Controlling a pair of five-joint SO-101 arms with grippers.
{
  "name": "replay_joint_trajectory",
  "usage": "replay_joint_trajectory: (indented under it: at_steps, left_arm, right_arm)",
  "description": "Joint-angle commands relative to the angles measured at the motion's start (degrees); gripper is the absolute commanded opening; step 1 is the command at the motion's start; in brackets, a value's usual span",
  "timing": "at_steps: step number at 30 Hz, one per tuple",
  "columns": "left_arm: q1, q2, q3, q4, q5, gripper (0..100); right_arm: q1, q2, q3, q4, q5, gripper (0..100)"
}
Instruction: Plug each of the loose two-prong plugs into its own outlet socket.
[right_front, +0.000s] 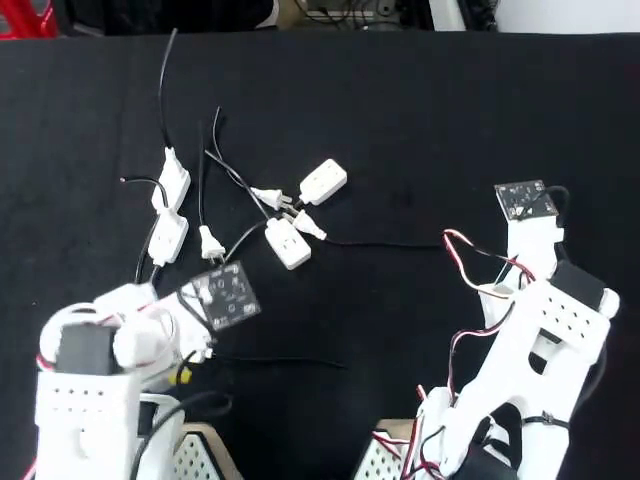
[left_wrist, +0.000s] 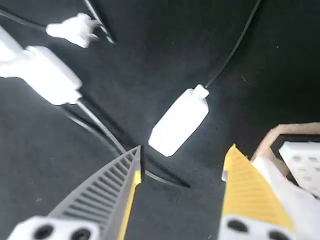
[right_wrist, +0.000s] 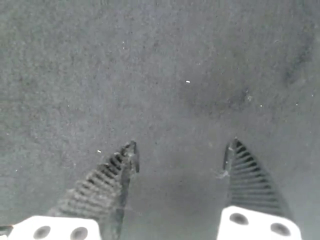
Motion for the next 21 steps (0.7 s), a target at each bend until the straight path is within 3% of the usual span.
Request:
replay_joint_trajectory:
  at_steps: [1, 3, 8, 11, 14, 21]
  left_arm:
    - [-1.45, -5.27, 11.82, -7.91, 4.75, 28]
    - [-2.59, -4.31, 11.82, -11.16, 12.92, 30]
    - [-3.03, 4.04, 10.95, -14.15, 21.27, 28]
    - [-3.12, 12.48, 11.3, -17.58, 21.19, 27]
    - [-3.38, 21.45, 10.42, -21.98, 16.09, 27]
    - [-3.12, 39.21, -3.38, -22.86, 13.54, 27]
  right_arm:
    - [-0.79, -0.22, -0.4, -0.7, 0.44, 27.5]
    - [-0.79, -0.22, -0.31, -0.62, 0.44, 27.5]
    - [-0.79, -0.22, -0.4, -0.44, 0.44, 27.5]
    - [-0.79, -0.22, -0.22, -0.35, 0.44, 27.5]
    - [-0.79, -0.22, -0.22, -0.35, 0.44, 27.5]
    - [-0.53, -0.22, -0.22, -0.35, 0.44, 27.4]
